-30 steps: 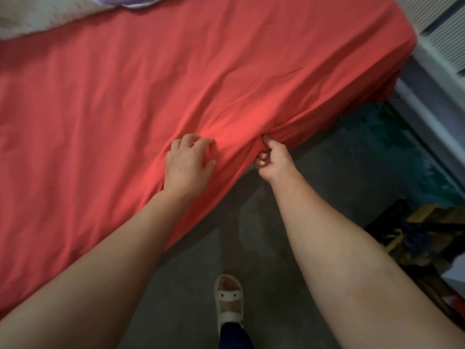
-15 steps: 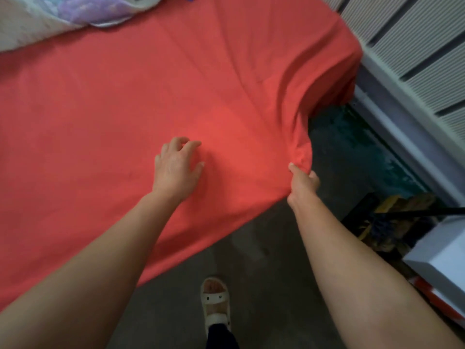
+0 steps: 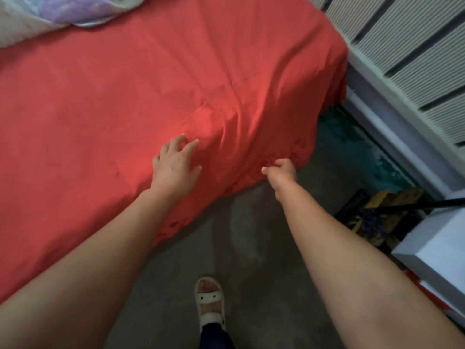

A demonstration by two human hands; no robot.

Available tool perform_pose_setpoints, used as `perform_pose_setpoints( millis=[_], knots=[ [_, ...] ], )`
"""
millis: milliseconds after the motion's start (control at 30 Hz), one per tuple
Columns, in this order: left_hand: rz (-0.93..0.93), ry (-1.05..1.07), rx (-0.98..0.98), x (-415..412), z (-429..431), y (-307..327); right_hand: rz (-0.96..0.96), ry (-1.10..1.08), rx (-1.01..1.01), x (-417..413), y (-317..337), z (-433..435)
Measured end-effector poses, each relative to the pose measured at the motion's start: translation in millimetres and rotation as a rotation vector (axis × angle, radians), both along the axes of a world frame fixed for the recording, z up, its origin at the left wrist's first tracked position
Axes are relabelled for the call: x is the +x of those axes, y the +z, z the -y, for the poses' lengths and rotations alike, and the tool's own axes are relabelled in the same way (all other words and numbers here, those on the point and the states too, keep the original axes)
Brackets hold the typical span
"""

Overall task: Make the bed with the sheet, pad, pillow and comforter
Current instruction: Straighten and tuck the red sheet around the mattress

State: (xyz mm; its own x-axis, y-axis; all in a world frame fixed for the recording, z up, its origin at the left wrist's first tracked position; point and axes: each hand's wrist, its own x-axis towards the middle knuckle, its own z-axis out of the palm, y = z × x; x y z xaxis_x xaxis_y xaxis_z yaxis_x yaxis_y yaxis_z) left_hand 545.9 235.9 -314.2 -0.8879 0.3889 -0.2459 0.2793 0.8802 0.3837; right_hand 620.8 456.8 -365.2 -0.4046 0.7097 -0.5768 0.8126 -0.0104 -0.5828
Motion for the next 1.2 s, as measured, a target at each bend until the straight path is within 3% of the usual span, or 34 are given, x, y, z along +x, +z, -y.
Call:
perform_pose_setpoints(
  millis=[300, 467, 833, 1200],
  knots=[
    [-0.012, 0.029, 0.121, -10.6, 36.4, 18.7, -0.185, 0.217, -0.020, -58.2, 44.3, 57.2],
    [-0.093, 0.133, 0.215, -6.6, 100.1, 39.3, -0.244, 0.347, 0.072, -80.9, 58.9, 115.4],
    [-0.268, 0.634, 0.323, 76.9, 355.1, 74.5, -0.435, 0.937, -0.045, -71.3, 96.8, 393.9],
    [-0.308, 1.023, 0.357, 197.3, 618.4, 117.1, -0.460, 1.249, -0.155, -8.0, 143.4, 659.9]
  ],
)
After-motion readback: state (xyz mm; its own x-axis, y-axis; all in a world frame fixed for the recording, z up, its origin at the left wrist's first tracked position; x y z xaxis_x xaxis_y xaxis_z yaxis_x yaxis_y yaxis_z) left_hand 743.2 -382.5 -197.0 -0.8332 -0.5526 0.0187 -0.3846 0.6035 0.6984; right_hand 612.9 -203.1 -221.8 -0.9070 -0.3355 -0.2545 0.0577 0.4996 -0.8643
